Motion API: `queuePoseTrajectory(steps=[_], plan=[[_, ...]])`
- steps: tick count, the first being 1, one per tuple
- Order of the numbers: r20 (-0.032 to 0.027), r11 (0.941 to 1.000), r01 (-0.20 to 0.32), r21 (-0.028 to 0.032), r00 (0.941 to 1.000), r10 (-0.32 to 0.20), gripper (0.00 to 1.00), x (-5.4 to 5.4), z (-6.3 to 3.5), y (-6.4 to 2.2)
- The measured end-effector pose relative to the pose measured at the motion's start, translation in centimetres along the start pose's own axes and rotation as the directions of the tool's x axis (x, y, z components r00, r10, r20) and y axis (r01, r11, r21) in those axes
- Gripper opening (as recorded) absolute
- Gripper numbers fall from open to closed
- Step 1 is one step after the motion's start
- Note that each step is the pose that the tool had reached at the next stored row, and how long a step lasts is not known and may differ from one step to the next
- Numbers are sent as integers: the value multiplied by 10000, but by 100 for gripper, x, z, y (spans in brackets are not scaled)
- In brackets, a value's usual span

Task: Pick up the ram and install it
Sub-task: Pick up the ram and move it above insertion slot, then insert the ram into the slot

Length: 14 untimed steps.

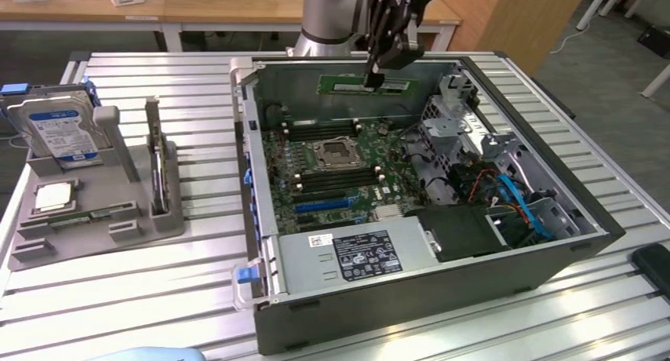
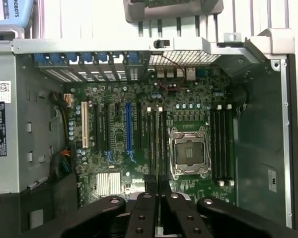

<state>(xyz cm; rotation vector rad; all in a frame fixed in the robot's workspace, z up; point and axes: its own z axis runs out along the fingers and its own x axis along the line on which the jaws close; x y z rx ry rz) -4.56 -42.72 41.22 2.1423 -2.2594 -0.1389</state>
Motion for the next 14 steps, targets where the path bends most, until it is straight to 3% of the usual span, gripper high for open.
queuePoseTrajectory(steps=[7, 14], plan=[[-13, 10000, 27, 4, 10000, -27, 13, -136, 18, -14], [-12, 10000, 27, 4, 10000, -27, 13, -138, 18, -14]])
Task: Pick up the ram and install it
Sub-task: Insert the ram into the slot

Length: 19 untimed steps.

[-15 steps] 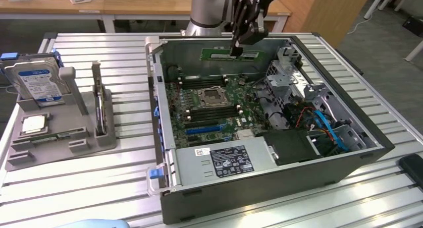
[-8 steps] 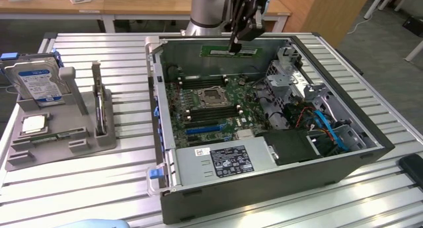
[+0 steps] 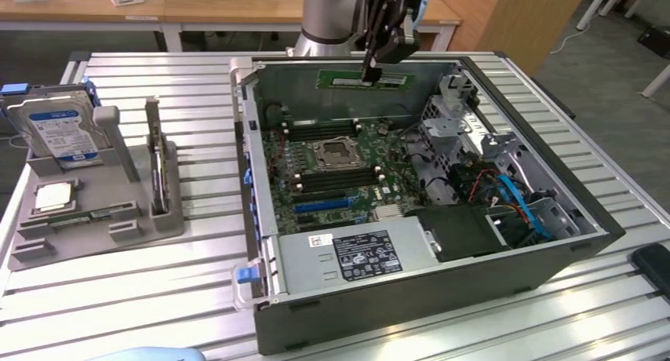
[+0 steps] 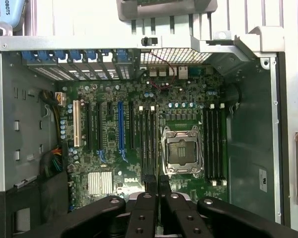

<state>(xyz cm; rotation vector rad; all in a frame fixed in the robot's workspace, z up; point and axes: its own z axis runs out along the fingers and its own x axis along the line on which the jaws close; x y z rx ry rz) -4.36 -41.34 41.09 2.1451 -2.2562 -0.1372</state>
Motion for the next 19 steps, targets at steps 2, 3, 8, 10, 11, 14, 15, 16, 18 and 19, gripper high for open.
queuePoseTrajectory(steps=[2, 3, 8, 10, 11, 14, 15, 16, 18, 19], plan=[[0, 10000, 0, -1, 10000, 0, 13, 0, 0, 0], [0, 10000, 0, 0, 10000, 0, 13, 0, 0, 0], [-2, 10000, -1, 0, 10000, 1, 13, 0, 0, 0], [-17, 10000, -2, 15, 10000, 2, 13, -6, 0, 1], [-48, 10000, -2, 70, 10000, 2, 13, -18, 2, 3], [-195, 9995, 4, 306, 9998, 2, 13, -41, 12, 11], [-253, 9992, 12, 404, 9997, -2, 13, -48, 15, 13], [-304, 9988, 21, 498, 9995, -6, 13, -52, 17, 15], [-393, 9976, 37, 687, 9992, -10, 13, -58, 24, 24], [-418, 9971, 44, 765, 9991, -12, 13, -60, 29, 30]])
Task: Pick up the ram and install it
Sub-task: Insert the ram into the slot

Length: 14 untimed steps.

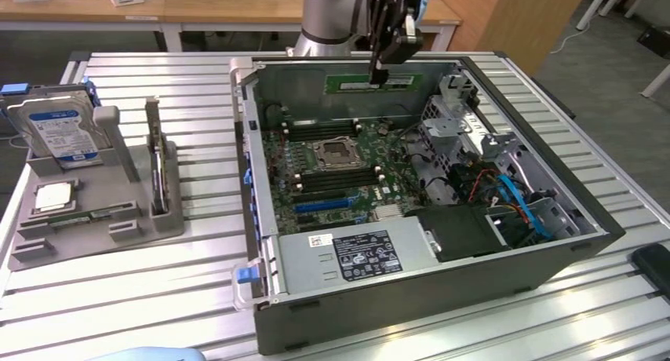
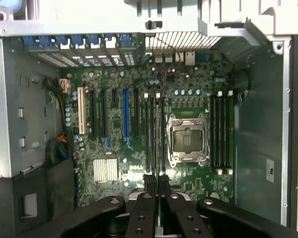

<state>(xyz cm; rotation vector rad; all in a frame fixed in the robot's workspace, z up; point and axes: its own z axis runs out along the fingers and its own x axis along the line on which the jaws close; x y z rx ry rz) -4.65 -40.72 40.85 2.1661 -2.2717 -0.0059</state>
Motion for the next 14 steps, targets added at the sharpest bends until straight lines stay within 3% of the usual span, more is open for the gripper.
queuePoseTrajectory(steps=[2, 3, 7, 12, 14], plan=[[-21, 9999, 2, 125, 10000, -1, 13, -2, 15, 15], [-23, 9999, 2, 158, 10000, -1, 13, -2, 25, 22], [-20, 9999, 4, 165, 10000, -4, 13, -2, 69, 31], [9, 10000, -12, -19, 10000, 12, 13, -1, 99, 32], [17, 10000, -22, -60, 10000, 22, 13, -1, 117, 33]])
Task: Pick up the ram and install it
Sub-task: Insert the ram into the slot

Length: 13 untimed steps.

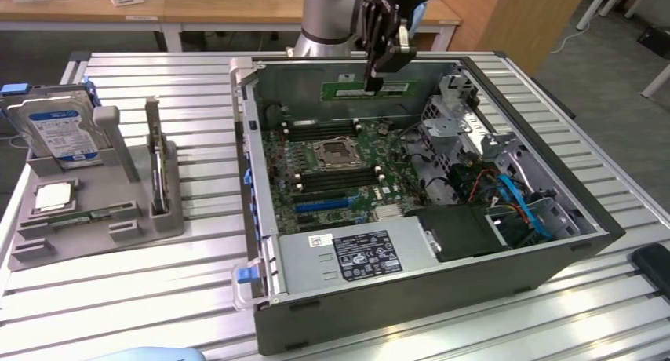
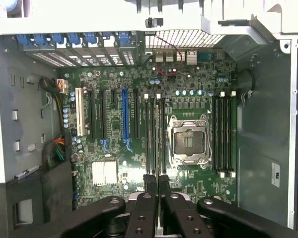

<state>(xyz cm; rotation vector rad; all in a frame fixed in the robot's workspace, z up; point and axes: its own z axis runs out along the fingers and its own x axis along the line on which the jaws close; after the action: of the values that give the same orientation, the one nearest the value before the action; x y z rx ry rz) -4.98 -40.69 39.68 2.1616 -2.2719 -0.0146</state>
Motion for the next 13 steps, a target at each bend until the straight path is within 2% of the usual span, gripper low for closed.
queuePoseTrajectory(steps=[7, 13], plan=[[5, 10000, -24, -29, 10000, 24, 13, 0, 80, -2], [14, 9999, -63, -122, 10000, 63, 13, -2, 136, -2]])
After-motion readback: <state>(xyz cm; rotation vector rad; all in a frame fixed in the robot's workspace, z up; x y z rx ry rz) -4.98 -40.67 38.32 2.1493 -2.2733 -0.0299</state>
